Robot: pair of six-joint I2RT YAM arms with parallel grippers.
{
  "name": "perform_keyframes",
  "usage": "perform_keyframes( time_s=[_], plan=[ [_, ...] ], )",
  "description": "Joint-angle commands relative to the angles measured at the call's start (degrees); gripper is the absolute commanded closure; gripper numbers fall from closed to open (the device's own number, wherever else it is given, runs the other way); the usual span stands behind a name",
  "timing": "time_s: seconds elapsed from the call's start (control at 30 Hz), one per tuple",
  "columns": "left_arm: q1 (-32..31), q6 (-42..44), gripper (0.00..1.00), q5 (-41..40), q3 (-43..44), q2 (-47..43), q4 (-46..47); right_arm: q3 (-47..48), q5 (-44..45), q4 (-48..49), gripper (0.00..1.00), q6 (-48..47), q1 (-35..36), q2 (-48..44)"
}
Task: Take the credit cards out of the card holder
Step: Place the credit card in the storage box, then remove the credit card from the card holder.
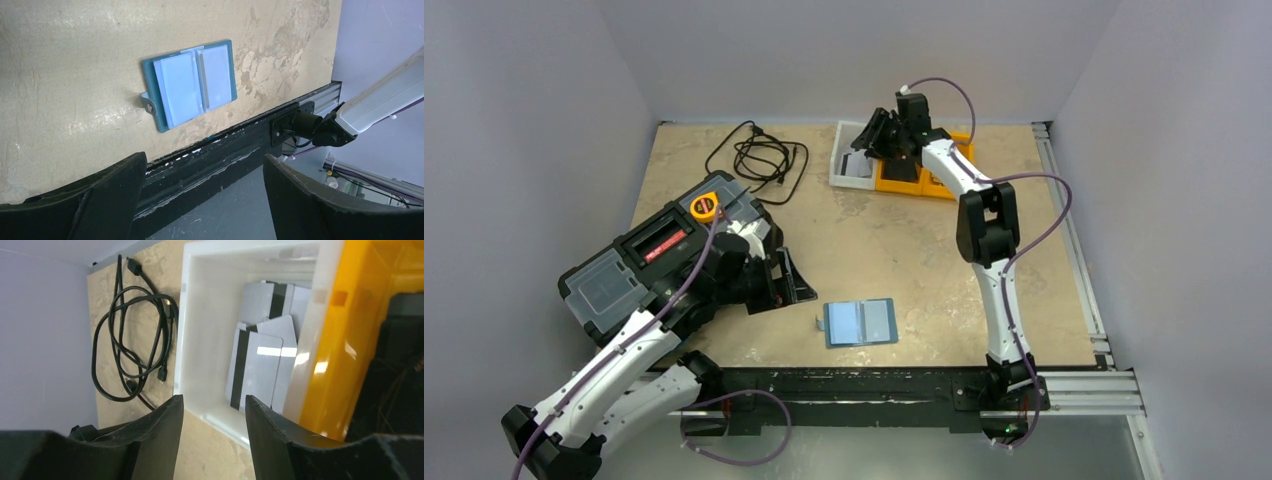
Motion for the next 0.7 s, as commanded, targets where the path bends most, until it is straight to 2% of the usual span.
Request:
perform_keyframes(
  time_s=[0.0,0.1,0.23,0.47,0.67],
  plan=[
    [-1.5,1.5,0.14,-0.1,2.2,1.1,1.9,-4.8,3.0,-1.4,0.49,-1.7,0.0,-11.0],
    [-3.8,1.6,0.15,-1.4,2.9,3.2,2.8,-11.6,3.8,-1.5,0.44,-2.4,0.0,-16.9],
    [-9.9,2.1,0.15,-6.8,6.1,8.4,2.2,-23.9,4.5,-0.1,0.39,-3.0,0.0,-27.3],
    [-19.3,2.5,0.16,-12.3,11.1,18.5,3.0,-47.6,4.1,3.1,0.38,-4.2,0.0,-45.1],
    [-24.0,2.8,0.17,-13.5,14.8,27.6,5.0,-65.3,3.3,4.3,0.39,-2.0,0.1,-59.6]
  ],
)
